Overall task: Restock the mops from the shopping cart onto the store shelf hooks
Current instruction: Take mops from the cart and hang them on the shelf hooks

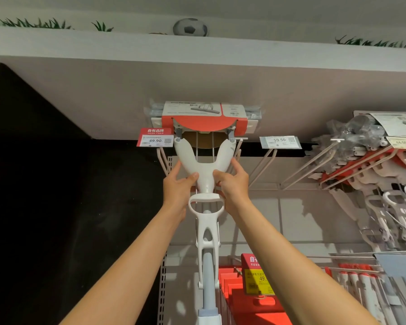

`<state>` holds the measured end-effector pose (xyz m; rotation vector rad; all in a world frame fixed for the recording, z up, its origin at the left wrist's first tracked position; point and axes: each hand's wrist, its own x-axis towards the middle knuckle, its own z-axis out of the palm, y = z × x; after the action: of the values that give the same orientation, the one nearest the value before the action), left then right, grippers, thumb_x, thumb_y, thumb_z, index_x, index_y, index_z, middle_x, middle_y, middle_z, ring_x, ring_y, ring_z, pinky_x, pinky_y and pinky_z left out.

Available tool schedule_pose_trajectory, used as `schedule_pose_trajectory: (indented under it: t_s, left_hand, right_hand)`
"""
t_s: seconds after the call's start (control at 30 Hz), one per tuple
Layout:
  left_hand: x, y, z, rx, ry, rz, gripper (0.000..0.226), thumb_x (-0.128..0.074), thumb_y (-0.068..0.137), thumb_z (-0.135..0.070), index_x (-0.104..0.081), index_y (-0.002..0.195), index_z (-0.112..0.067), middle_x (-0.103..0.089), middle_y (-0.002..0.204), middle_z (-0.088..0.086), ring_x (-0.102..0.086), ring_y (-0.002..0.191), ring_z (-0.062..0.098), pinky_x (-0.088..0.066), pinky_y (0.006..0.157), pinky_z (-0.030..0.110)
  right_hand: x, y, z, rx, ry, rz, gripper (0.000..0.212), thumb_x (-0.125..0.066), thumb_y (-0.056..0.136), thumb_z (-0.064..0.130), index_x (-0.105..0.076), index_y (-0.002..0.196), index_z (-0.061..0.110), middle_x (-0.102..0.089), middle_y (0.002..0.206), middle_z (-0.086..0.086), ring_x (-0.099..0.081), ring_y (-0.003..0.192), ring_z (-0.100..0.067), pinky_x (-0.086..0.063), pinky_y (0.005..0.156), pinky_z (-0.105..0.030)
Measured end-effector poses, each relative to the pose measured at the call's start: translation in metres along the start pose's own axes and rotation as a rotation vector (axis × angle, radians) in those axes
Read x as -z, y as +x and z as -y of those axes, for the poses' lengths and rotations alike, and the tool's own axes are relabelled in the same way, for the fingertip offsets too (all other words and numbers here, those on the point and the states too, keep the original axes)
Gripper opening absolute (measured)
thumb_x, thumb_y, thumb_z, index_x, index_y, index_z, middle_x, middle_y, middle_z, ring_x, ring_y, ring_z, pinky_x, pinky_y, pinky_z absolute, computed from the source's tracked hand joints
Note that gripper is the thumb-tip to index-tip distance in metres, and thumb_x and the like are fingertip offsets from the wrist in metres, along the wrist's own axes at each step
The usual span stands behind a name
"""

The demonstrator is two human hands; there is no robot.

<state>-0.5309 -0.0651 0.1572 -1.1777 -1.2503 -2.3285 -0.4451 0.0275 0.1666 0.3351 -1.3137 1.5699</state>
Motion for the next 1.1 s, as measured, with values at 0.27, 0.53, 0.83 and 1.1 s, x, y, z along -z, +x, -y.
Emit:
schedule_pose_trajectory:
  t_s: [0.27, 0.53, 0.83, 1.1]
  left_hand:
    - [0.014, 0.005, 0.027, 0.021, -0.011, -0.025, 0.073, -0.07, 0.091, -0.003, -0.04, 0.152, -0.031, -0.055, 0.144, 0.007, -0.07, 0.107, 0.03, -0.059, 0.088, 0.054]
    - [0.03, 0.007, 0.054, 0.069, 0.032, -0.008, 0.072, -0.069, 0.091, -0.003, -0.042, 0.15, -0.033, -0.052, 0.147, 0.002, -0.069, 0.108, 0.034, -0.059, 0.086, 0.056]
    - [0.042, 0.003, 0.08, 0.125, 0.009, 0.014, 0.069, -0.065, 0.095, -0.006, -0.039, 0.152, -0.036, -0.061, 0.133, 0.002, -0.073, 0.098, 0.027, -0.061, 0.083, 0.051]
    - [0.063, -0.021, 0.099, 0.298, 0.068, 0.168, 0.034, -0.059, 0.1, -0.03, -0.062, 0.131, -0.016, -0.075, 0.108, 0.007, -0.073, 0.1, 0.025, -0.058, 0.093, 0.047]
  right_hand:
    - [-0.001, 0.014, -0.034, -0.061, -0.054, -0.026, 0.072, -0.059, 0.087, -0.012, -0.041, 0.15, 0.018, -0.065, 0.087, 0.005, -0.072, 0.084, -0.029, -0.06, 0.081, -0.054]
    - [0.002, 0.02, -0.073, -0.179, -0.126, -0.084, 0.078, -0.059, 0.084, -0.01, -0.04, 0.15, 0.027, -0.061, 0.128, -0.007, -0.068, 0.1, -0.035, -0.062, 0.072, -0.05]
    - [0.006, 0.023, -0.101, -0.177, -0.199, -0.103, 0.081, -0.057, 0.085, -0.009, -0.035, 0.152, 0.03, -0.056, 0.138, -0.012, -0.067, 0.104, -0.037, -0.062, 0.073, -0.053]
    - [0.015, 0.016, -0.131, -0.217, -0.221, -0.098, 0.054, -0.061, 0.09, 0.007, -0.052, 0.142, 0.02, -0.069, 0.123, -0.012, -0.072, 0.097, -0.031, -0.061, 0.084, -0.049]
